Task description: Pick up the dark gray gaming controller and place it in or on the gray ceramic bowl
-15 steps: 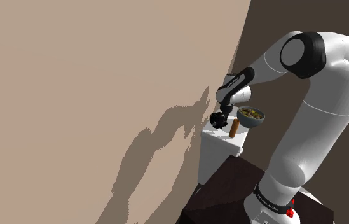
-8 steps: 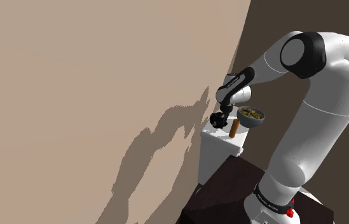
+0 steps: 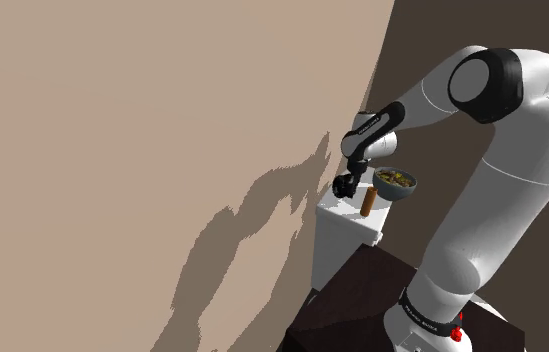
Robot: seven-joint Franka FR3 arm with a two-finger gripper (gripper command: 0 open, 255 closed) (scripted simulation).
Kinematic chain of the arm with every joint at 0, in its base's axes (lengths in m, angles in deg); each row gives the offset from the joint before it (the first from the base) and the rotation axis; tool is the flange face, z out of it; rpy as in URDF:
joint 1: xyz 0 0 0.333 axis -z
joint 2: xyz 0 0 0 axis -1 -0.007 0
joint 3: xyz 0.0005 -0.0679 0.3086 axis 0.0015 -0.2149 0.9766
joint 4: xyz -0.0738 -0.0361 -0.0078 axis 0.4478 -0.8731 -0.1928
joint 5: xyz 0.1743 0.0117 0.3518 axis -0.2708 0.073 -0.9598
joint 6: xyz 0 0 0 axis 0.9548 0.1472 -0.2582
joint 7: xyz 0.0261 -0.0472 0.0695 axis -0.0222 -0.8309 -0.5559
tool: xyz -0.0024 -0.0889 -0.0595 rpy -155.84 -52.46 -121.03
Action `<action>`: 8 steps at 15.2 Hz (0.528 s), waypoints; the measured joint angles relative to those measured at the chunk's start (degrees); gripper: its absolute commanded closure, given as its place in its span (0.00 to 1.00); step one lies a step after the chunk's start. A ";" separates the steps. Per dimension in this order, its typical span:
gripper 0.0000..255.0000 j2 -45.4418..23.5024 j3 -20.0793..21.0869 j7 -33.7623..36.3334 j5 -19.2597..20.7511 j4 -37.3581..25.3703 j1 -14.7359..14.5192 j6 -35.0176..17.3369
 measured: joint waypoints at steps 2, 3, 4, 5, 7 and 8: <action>1.00 1.45 0.03 0.53 0.81 -0.23 -0.01 1.42; 1.00 1.95 0.06 0.64 1.03 -0.55 0.00 2.17; 1.00 2.53 0.08 0.74 1.27 -0.96 0.00 3.10; 1.00 3.30 0.20 1.08 1.65 -1.15 -0.04 4.01; 1.00 4.53 0.27 1.29 2.19 -1.73 0.03 5.71; 1.00 5.30 0.37 1.53 2.54 -1.87 0.05 6.57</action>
